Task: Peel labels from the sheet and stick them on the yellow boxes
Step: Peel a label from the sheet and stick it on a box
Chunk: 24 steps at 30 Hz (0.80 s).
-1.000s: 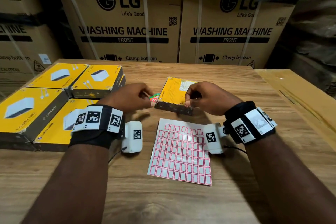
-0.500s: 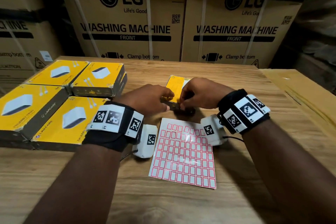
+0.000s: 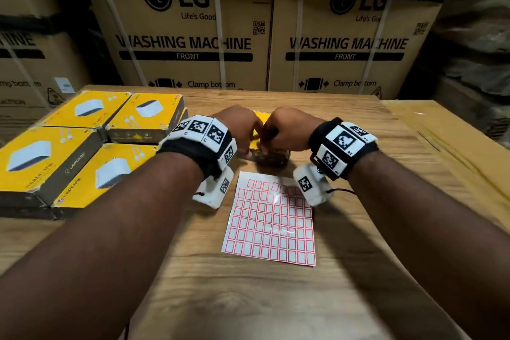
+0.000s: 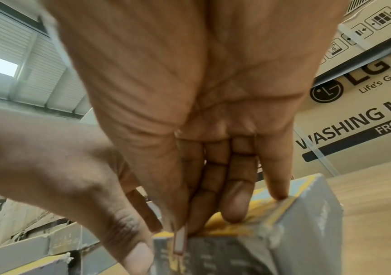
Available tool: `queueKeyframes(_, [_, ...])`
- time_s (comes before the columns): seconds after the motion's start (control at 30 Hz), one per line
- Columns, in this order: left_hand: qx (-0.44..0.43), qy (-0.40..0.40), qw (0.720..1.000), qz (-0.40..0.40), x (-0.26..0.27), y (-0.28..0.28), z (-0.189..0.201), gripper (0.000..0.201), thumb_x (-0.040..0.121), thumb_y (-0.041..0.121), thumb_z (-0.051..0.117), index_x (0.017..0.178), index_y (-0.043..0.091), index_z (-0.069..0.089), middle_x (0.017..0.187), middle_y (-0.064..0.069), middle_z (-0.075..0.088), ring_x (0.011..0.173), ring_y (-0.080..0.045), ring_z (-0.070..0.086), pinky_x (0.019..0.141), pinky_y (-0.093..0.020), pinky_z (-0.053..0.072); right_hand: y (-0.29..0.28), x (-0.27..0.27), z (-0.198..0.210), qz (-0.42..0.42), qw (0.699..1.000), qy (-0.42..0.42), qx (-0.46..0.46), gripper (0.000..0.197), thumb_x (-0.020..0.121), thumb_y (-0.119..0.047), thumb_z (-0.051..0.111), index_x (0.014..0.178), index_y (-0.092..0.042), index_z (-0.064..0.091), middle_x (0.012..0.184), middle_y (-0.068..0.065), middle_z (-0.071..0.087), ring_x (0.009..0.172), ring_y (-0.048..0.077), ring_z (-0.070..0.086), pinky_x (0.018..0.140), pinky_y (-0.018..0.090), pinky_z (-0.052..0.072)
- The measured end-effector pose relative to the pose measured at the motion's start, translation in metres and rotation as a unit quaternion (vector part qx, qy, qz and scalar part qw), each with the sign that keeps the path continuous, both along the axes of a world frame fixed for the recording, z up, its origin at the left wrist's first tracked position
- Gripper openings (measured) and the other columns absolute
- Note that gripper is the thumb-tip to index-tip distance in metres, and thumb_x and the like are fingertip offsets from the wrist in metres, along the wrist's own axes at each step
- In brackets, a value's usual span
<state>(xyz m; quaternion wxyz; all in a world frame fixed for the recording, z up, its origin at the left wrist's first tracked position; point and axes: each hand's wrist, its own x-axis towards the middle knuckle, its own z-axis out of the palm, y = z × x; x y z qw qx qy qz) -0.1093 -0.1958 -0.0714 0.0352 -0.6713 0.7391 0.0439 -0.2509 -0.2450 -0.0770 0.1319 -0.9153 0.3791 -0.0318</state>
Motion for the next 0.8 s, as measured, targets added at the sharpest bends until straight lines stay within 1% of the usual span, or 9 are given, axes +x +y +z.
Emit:
queueKeyframes(0.07, [-0.014, 0.028, 0.999, 0.009, 0.003, 0.004, -0.004, 0.063, 0.069, 0.026, 0.086, 0.128, 0.022, 0.064, 0.114, 0.001, 0.07, 0.103, -0.019, 0.064, 0.081, -0.025, 0.047, 0.001, -0.002, -0.003, -0.001, 1.0, -0.022, 0.002, 0.006, 0.084, -0.023, 0.072, 0.089, -0.02, 0.072, 0.074, -0.005, 0.063, 0.067, 0.01, 0.056, 0.055, 0.021, 0.037])
queueKeyframes(0.2, [-0.031, 0.059, 0.997, 0.038, 0.007, 0.008, -0.008, 0.06, 0.069, 0.022, 0.086, 0.126, 0.02, 0.066, 0.115, 0.002, 0.07, 0.105, -0.017, 0.063, 0.089, -0.028, 0.051, 0.003, -0.005, -0.006, -0.001, 0.999, -0.038, 0.005, 0.011, 0.083, -0.021, 0.073, 0.094, -0.02, 0.077, 0.084, -0.004, 0.071, 0.078, 0.012, 0.061, 0.069, 0.023, 0.046])
queueKeyframes(0.27, [-0.04, 0.059, 0.997, 0.041, 0.005, 0.009, -0.009, 0.058, 0.069, 0.023, 0.086, 0.124, 0.02, 0.067, 0.11, 0.002, 0.071, 0.101, -0.016, 0.063, 0.086, -0.026, 0.05, 0.004, -0.006, -0.006, -0.001, 0.999, -0.045, 0.012, 0.009, 0.083, -0.022, 0.074, 0.091, -0.022, 0.078, 0.082, -0.007, 0.071, 0.076, 0.009, 0.061, 0.068, 0.022, 0.046])
queueKeyframes(0.37, [-0.04, 0.057, 0.996, 0.046, 0.004, 0.014, -0.011, 0.05, 0.07, 0.02, 0.084, 0.118, 0.02, 0.071, 0.09, 0.005, 0.066, 0.089, -0.013, 0.056, 0.085, -0.029, 0.052, 0.007, -0.009, -0.006, 0.004, 0.999, -0.044, 0.011, 0.005, 0.084, -0.025, 0.075, 0.089, -0.024, 0.077, 0.075, -0.013, 0.066, 0.069, -0.002, 0.055, 0.059, 0.017, 0.04])
queueKeyframes(0.43, [-0.037, 0.052, 0.997, 0.049, 0.004, 0.016, -0.011, 0.043, 0.071, 0.021, 0.083, 0.113, 0.019, 0.073, 0.086, 0.006, 0.061, 0.088, -0.012, 0.054, 0.082, -0.029, 0.051, 0.008, -0.011, -0.006, 0.011, 0.999, -0.044, 0.012, 0.005, 0.083, -0.026, 0.076, 0.088, -0.025, 0.077, 0.075, -0.013, 0.067, 0.069, -0.004, 0.056, 0.061, 0.018, 0.041])
queueKeyframes(0.53, [-0.029, 0.042, 0.998, 0.044, 0.001, 0.018, -0.008, 0.037, 0.072, 0.024, 0.083, 0.108, 0.017, 0.074, 0.091, 0.005, 0.067, 0.088, -0.013, 0.058, 0.074, -0.024, 0.045, 0.009, -0.015, -0.006, 0.013, 0.998, -0.052, 0.032, 0.005, 0.082, -0.028, 0.077, 0.087, -0.026, 0.077, 0.076, -0.014, 0.069, 0.071, -0.003, 0.059, 0.061, 0.017, 0.042])
queueKeyframes(0.63, [-0.022, 0.042, 0.998, 0.05, -0.004, 0.019, -0.005, 0.037, 0.072, 0.026, 0.083, 0.107, 0.016, 0.075, 0.102, 0.002, 0.073, 0.085, -0.013, 0.058, 0.075, -0.025, 0.047, 0.011, -0.018, -0.009, 0.014, 0.997, -0.068, 0.042, 0.007, 0.081, -0.027, 0.078, 0.088, -0.024, 0.078, 0.079, -0.012, 0.072, 0.072, -0.001, 0.062, 0.062, 0.018, 0.046])
queueKeyframes(0.73, [-0.024, 0.048, 0.997, 0.059, -0.007, 0.018, -0.005, 0.035, 0.072, 0.025, 0.083, 0.104, 0.015, 0.076, 0.103, 0.0, 0.074, 0.085, -0.015, 0.062, 0.074, -0.025, 0.047, 0.012, -0.023, -0.01, 0.022, 0.995, -0.083, 0.049, 0.006, 0.079, -0.025, 0.08, 0.085, -0.025, 0.077, 0.081, -0.011, 0.074, 0.074, 0.001, 0.065, 0.068, 0.019, 0.052])
queueKeyframes(0.8, [-0.024, 0.051, 0.996, 0.064, -0.01, 0.019, -0.004, 0.035, 0.072, 0.024, 0.083, 0.105, 0.014, 0.076, 0.102, -0.001, 0.074, 0.081, -0.014, 0.06, 0.071, -0.024, 0.045, 0.012, -0.027, -0.011, 0.029, 0.994, -0.092, 0.055, 0.007, 0.078, -0.023, 0.081, 0.081, -0.026, 0.076, 0.081, -0.01, 0.074, 0.076, 0.002, 0.067, 0.07, 0.019, 0.053])
